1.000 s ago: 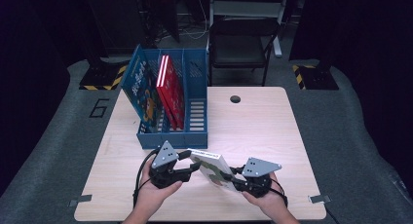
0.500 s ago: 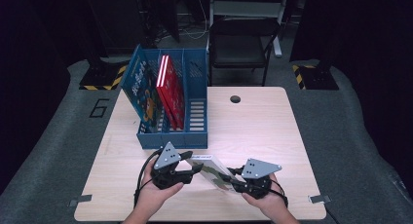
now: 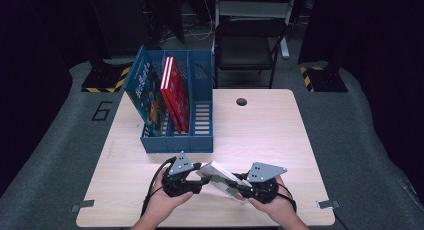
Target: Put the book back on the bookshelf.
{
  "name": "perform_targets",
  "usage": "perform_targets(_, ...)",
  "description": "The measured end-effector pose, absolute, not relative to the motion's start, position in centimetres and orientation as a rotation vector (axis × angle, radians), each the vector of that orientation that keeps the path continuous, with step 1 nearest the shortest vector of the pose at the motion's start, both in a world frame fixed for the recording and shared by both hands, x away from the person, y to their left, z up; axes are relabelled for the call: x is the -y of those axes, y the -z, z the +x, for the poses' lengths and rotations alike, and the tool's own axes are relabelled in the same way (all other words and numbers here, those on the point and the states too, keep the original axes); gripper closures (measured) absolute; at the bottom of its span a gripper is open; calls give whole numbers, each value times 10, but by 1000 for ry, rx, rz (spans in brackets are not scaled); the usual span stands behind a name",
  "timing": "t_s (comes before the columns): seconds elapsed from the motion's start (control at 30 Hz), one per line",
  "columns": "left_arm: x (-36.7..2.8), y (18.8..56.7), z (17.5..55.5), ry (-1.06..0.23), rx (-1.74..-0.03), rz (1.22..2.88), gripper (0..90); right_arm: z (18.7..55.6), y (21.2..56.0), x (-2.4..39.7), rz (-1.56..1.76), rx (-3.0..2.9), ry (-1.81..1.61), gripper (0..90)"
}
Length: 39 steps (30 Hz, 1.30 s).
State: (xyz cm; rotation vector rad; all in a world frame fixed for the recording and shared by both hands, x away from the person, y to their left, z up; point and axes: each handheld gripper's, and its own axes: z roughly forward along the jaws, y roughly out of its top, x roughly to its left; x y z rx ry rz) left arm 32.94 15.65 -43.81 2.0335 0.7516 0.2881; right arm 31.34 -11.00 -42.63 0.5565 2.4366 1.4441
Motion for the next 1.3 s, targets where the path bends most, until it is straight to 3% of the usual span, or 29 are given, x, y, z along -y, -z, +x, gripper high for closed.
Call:
perform_targets(0.77, -148, 416, 321, -286, -613, 2023, 387, 314, 427, 104, 522, -2490, -1428, 759)
perform_targets(0.97, -148, 417, 325, -226, -587, 2012, 345, 313, 427, 103, 512, -2500, -1428, 760)
perform_targets(1.3, -148, 415, 323, -258, -563, 2024, 401, 314, 427, 103, 514, -2503, -1434, 756)
